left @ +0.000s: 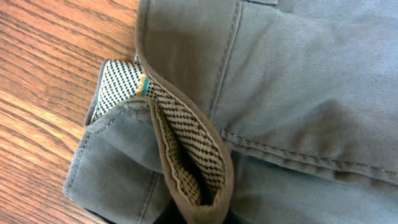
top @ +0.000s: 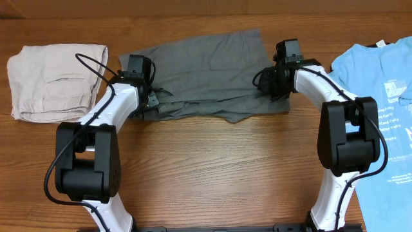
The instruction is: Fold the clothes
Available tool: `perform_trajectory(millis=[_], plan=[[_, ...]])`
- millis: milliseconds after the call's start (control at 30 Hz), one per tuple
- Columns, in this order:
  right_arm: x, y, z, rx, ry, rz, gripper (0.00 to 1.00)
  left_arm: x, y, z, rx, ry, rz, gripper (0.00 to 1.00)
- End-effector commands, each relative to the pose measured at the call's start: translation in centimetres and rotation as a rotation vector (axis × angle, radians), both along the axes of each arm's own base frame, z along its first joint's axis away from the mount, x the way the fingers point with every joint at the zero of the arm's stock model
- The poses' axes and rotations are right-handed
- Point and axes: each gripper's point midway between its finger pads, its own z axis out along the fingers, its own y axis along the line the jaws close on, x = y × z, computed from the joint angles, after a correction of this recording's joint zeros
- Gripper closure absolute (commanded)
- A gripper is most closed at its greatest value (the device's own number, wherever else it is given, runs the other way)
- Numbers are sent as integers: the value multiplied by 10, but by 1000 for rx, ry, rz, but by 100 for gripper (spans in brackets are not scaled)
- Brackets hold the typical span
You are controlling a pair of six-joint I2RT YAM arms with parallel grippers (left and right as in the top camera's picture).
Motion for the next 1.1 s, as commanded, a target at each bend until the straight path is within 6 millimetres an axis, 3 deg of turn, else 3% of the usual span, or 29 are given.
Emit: perform_trajectory(millis=[0,167,267,400,600,767,900,1067], plan=[[-1,-14,-11,-78,24,-29,96,-1,5,-9,30,22,-16,96],[-17,-30,-17,-157,96,-62,96,-1,5,-10,34,24,-37,96],[-38,-50,-20,-243,183,-186,96,-5,2,-12,29,40,-45,96],[-76,-71,-20,-357,328,-288,96,-19,-6,-14,42,100,-99,96],[-137,-80,-9,-419,574,-340,96,-44,-28,-14,61,195,-190,96],[-156,-83,-2,-448,648,-326,96,-66,-47,-14,73,267,-219,96],[-155,-83,7,-445,634,-323,96,-77,-54,-9,81,291,-218,96],[-153,-84,35,-428,572,-306,96,-78,-54,18,66,235,-193,96]])
